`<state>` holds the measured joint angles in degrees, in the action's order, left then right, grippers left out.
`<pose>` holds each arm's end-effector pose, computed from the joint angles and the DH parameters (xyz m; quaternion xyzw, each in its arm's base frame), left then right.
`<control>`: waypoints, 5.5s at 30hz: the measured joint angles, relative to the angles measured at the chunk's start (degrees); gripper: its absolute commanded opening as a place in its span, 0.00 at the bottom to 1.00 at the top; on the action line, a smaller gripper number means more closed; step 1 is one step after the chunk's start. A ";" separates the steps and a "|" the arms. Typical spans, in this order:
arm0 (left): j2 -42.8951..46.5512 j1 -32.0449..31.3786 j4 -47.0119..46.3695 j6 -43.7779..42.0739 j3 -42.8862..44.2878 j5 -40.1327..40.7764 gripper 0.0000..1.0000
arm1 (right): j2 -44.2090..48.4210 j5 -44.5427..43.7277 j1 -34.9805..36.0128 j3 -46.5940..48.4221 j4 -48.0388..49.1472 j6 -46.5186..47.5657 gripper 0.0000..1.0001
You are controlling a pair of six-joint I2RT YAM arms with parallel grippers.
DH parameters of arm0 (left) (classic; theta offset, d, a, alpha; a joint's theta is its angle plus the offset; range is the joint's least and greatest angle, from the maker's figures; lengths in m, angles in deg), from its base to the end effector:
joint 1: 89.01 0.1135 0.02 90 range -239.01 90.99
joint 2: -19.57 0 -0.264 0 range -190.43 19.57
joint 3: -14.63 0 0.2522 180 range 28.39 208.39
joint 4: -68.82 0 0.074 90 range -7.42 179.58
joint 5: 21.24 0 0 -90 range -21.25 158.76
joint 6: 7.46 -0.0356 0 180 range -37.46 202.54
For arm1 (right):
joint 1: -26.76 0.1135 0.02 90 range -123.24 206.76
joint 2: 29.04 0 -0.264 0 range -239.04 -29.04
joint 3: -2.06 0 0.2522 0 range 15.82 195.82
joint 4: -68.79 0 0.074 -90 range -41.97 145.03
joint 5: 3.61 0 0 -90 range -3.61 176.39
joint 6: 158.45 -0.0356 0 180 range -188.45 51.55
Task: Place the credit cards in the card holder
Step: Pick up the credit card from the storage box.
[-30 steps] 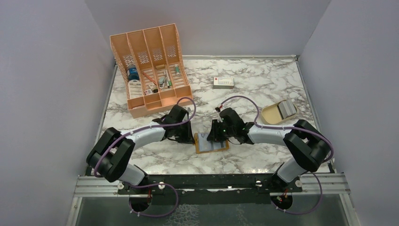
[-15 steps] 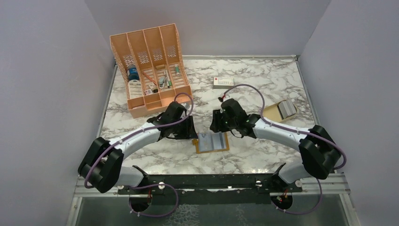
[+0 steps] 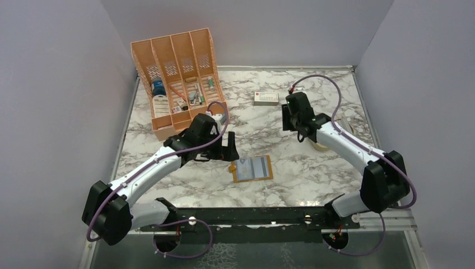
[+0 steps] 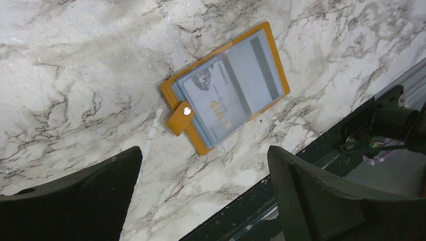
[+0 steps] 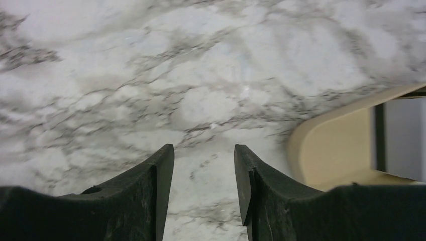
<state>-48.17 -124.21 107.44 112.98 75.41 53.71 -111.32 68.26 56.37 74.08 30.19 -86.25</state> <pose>0.1958 -0.1495 0.2499 0.0876 0.9150 -0.3050 0.2492 0.2695 0.1404 0.2490 -0.0401 0.9253 0.0044 0.3770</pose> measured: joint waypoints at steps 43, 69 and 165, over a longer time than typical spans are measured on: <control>2.51 0.00 5.33 -7.28 0.13 -0.09 0.99 | -19.74 -15.47 -28.65 9.55 -11.10 16.96 0.56; 2.97 0.00 5.44 -7.28 0.13 -0.09 0.99 | -20.02 -18.82 -29.73 9.55 -9.57 17.62 0.32; -2.71 -9.55 -57.51 39.63 -12.74 -3.48 0.00 | 25.16 74.75 -14.53 -31.41 37.75 -35.85 0.34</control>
<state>-50.88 -133.76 49.94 152.60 62.67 50.23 -86.16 143.01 41.83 42.68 67.94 -122.10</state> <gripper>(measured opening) 0.012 0.200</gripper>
